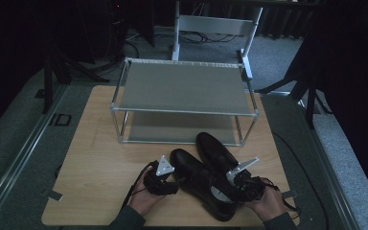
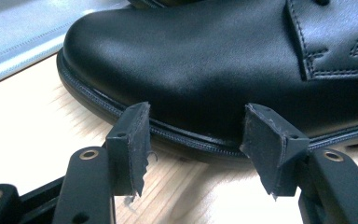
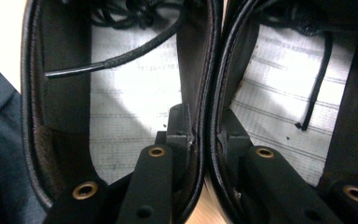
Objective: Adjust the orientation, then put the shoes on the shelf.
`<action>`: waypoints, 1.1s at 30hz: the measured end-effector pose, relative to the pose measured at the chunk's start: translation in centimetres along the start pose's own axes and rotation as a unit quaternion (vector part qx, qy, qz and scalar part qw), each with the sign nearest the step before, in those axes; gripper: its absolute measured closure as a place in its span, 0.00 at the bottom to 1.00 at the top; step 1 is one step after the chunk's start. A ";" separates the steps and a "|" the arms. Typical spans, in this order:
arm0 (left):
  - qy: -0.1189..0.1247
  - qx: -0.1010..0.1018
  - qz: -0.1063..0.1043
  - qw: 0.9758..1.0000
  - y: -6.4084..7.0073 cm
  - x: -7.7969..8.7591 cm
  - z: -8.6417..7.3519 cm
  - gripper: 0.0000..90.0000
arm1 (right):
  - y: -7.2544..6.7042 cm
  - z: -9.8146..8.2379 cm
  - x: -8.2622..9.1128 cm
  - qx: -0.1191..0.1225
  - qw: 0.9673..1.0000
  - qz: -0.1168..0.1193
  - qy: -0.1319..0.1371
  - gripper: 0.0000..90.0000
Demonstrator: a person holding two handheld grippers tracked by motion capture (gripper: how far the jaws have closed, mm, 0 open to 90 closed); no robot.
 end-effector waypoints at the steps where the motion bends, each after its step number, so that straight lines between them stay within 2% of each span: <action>1: 0.000 0.000 0.000 1.000 0.0 0.0 0.0 0.47 | 0.1 -0.1 0.0 0.000 1.000 0.001 0.008 0.88; 3: 0.004 0.001 -0.002 1.000 0.0 -0.1 0.1 0.47 | 0.1 -0.2 0.0 -0.003 1.000 0.002 0.016 0.88; 6: 0.013 0.006 -0.006 1.000 0.1 -0.2 0.5 0.48 | 0.0 -0.6 0.1 -0.012 0.999 0.002 0.042 0.88; 10: 0.021 0.003 -0.007 1.000 0.4 -0.3 0.9 0.48 | 0.0 -0.9 0.1 -0.023 0.998 0.000 0.063 0.89; 21: 0.022 0.005 -0.005 1.000 0.5 -0.4 1.3 0.49 | -0.6 -1.2 0.1 -0.036 0.995 -0.011 0.087 0.89; 24: 0.025 0.006 -0.007 1.000 0.5 -0.4 1.5 0.49 | -1.0 -1.5 0.4 -0.046 0.994 -0.012 0.100 0.89; 33: 0.036 0.012 -0.006 0.999 0.4 -0.1 2.3 0.49 | -1.4 -1.5 1.2 -0.053 0.990 -0.019 0.126 0.89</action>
Point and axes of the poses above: each handheld gripper's, and its own axes: x roughly backward along the jaws, z roughly out of its top, y roughly to its right, the point moved 1 cm from there along -x, roughly forward along the jaws, and after that the axes turned 5 degrees about z, right-handed, at the moved point
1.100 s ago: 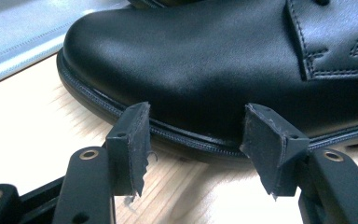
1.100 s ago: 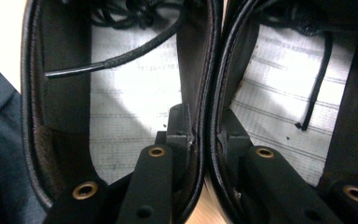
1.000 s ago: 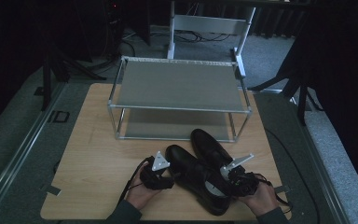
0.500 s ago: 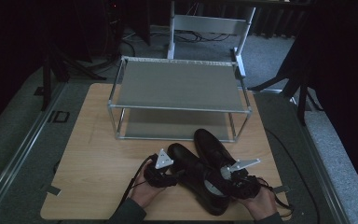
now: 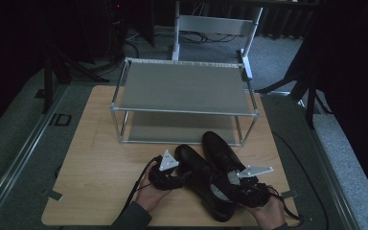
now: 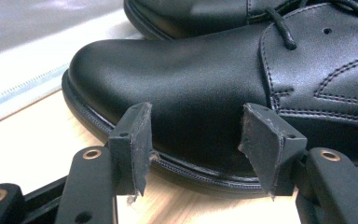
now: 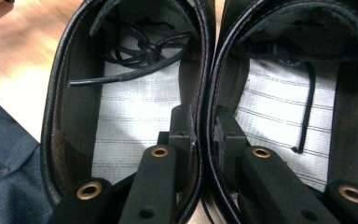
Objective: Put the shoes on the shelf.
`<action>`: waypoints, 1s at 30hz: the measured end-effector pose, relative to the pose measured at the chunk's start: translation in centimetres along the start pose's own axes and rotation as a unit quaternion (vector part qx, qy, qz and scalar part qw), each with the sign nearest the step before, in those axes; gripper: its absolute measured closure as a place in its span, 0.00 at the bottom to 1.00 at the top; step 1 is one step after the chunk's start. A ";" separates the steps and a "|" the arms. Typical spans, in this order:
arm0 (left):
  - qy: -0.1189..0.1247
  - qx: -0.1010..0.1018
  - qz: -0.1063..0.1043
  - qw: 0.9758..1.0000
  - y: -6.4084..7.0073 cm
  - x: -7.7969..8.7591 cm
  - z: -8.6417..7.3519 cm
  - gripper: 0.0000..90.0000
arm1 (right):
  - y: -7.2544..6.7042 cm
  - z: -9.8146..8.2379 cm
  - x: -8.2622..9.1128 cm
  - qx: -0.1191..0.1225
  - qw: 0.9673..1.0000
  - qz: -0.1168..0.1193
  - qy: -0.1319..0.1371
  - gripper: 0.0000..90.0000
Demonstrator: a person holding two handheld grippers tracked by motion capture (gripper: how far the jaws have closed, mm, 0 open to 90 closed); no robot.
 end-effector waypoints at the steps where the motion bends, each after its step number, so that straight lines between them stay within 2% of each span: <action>1: 0.001 -0.001 0.004 1.000 -0.1 0.0 0.3 0.49 | -0.1 0.2 0.1 -0.001 1.000 -0.001 0.002 0.89; 6: 0.008 -0.001 0.015 1.000 -0.2 0.1 1.0 0.49 | -0.3 0.6 0.0 -0.002 1.000 -0.007 0.008 0.89; 7: 0.013 0.001 0.022 1.000 -0.3 0.2 1.3 0.49 | -0.2 0.8 -0.1 -0.007 1.000 -0.004 0.015 0.89; 10: 0.017 0.004 0.026 1.000 -0.5 0.4 1.6 0.49 | 0.0 1.0 -0.2 -0.015 1.000 -0.001 0.024 0.89; 11: 0.026 0.011 0.028 0.999 -0.6 0.7 1.8 0.49 | 0.2 1.2 -0.1 -0.023 0.999 0.002 0.033 0.90; 15: 0.038 0.014 0.034 0.999 -0.9 1.3 2.2 0.47 | 0.6 1.6 0.2 -0.032 0.998 0.004 0.045 0.90; 26: 0.044 0.013 0.046 0.998 -1.2 2.6 2.2 0.45 | 1.2 2.7 0.1 -0.041 0.997 0.009 0.058 0.90; 30: 0.045 0.012 0.049 0.998 -1.3 3.2 1.9 0.45 | 1.1 3.3 0.1 -0.035 0.998 -0.003 0.059 0.90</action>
Point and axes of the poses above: each handheld gripper's, and its own axes: x roughly backward along the jaws, z roughly out of its top, y roughly to its right, the point moved 1 cm from there along -x, roughly forward along the jaws, and after that the axes turned 5 degrees about z, right-handed, at the moved point
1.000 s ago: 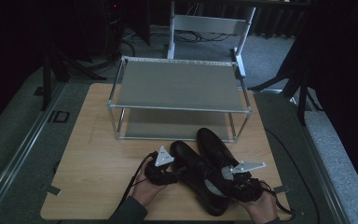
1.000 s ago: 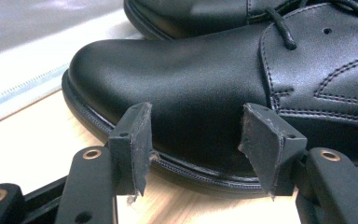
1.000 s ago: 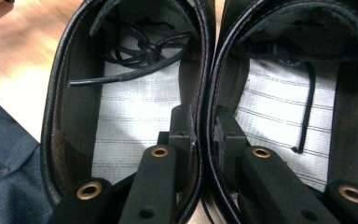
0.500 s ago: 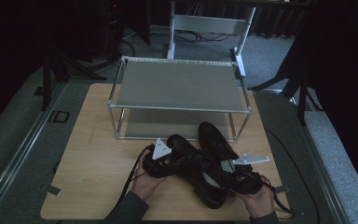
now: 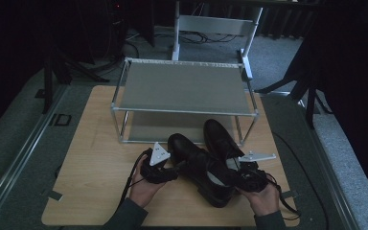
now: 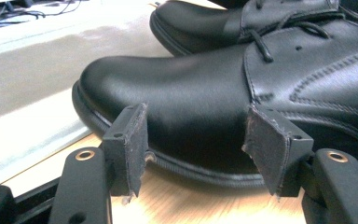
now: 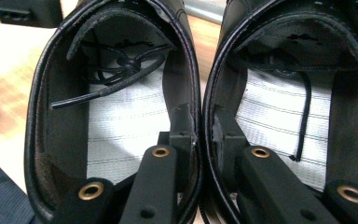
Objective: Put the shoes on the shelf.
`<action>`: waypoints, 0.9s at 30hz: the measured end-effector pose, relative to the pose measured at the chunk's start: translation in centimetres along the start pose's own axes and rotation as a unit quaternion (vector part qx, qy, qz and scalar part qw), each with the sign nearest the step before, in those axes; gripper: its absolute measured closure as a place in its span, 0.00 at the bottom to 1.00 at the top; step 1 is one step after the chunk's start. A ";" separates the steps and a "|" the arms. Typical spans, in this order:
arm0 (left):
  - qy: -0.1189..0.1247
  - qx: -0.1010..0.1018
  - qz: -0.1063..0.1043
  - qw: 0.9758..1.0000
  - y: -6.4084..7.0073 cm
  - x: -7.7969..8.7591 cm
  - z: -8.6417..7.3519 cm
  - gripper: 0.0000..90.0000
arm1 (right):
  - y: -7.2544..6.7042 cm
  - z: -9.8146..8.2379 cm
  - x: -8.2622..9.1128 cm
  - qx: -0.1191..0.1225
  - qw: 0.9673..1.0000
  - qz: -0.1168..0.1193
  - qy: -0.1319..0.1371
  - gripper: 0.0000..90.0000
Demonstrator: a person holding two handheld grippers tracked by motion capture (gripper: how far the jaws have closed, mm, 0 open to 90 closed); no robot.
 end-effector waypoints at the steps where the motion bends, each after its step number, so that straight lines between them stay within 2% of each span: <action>1: -0.002 0.002 0.000 1.000 -0.2 0.2 -0.1 0.45 | 0.0 0.3 0.0 0.001 1.000 -0.003 0.001 0.90; 10: -0.013 0.003 0.000 1.000 -0.1 0.1 -0.7 0.46 | 0.1 1.3 -0.3 0.002 1.000 -0.014 0.012 0.90; 16: -0.015 0.003 0.000 1.000 0.0 -0.4 -0.6 0.46 | 0.4 2.2 -1.1 0.000 1.000 -0.015 0.015 0.90; 23: -0.019 0.002 0.006 1.000 -0.1 -1.1 -0.7 0.46 | 0.5 3.2 -2.4 0.002 0.999 -0.033 0.020 0.90; 27: -0.018 0.007 0.009 1.000 -0.4 -1.5 -0.6 0.46 | 0.7 3.6 -2.6 -0.002 0.999 -0.034 0.024 0.90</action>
Point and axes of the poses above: each handheld gripper's, and its own axes: x roughly backward along the jaws, z roughly out of its top, y roughly to its right, the point moved 1 cm from there along -x, roughly forward along the jaws, and after that the axes turned 5 degrees about z, right-handed, at the moved point
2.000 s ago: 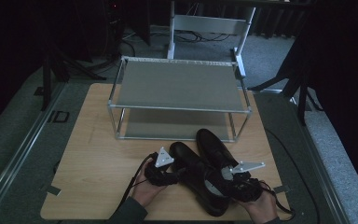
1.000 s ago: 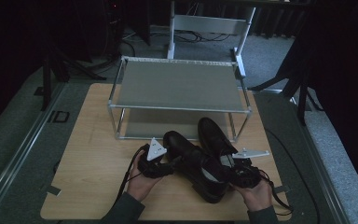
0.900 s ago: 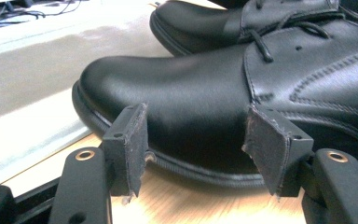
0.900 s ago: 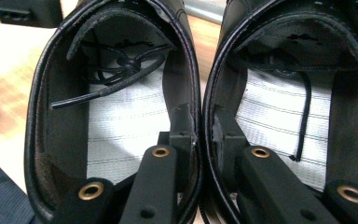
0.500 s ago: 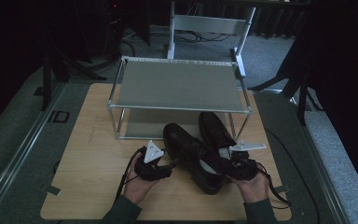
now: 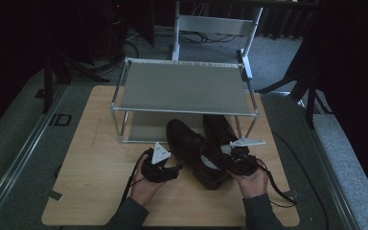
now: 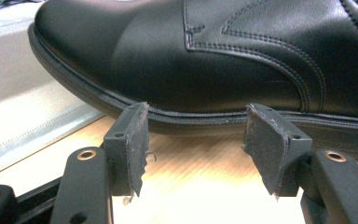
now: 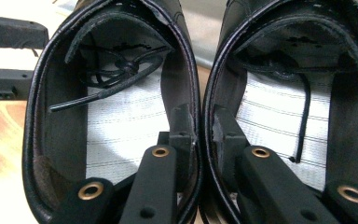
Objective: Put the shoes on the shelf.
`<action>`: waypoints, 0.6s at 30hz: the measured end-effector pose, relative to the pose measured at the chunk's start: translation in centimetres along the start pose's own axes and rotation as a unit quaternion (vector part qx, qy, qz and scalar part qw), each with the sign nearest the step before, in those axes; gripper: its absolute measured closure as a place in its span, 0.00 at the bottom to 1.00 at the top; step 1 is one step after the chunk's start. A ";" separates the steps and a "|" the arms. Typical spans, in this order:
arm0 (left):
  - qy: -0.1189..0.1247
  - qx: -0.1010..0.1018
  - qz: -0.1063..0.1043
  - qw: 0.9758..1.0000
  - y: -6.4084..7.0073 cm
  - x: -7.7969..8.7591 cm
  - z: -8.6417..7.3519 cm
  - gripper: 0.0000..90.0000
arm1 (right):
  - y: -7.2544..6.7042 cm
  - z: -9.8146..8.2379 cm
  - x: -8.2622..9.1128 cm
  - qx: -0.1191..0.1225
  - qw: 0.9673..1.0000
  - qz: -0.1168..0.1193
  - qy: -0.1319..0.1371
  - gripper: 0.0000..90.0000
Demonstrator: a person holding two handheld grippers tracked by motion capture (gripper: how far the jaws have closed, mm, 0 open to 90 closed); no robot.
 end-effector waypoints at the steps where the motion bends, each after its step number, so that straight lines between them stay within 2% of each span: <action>1: 0.000 0.000 0.000 1.000 0.0 0.0 0.0 0.46 | 0.0 0.0 0.0 0.000 1.000 0.000 0.000 0.90; 4: 0.001 0.009 0.001 1.000 -0.4 -0.3 0.0 0.46 | 0.3 0.6 -0.4 -0.004 1.000 0.005 0.002 0.90; 11: -0.001 0.014 0.008 1.000 -1.0 -0.6 0.0 0.46 | 0.4 1.3 -1.2 -0.007 1.000 0.000 0.008 0.90; 18: -0.001 0.020 0.014 1.000 -1.6 -0.9 0.1 0.46 | 0.8 2.0 -2.3 -0.025 1.000 -0.003 0.012 0.90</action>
Point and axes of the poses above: each handheld gripper's, and its own axes: x roughly backward along the jaws, z roughly out of its top, y roughly to its right, the point moved 1 cm from there along -x, roughly forward along the jaws, and after that the axes turned 5 degrees about z, right-handed, at the moved point
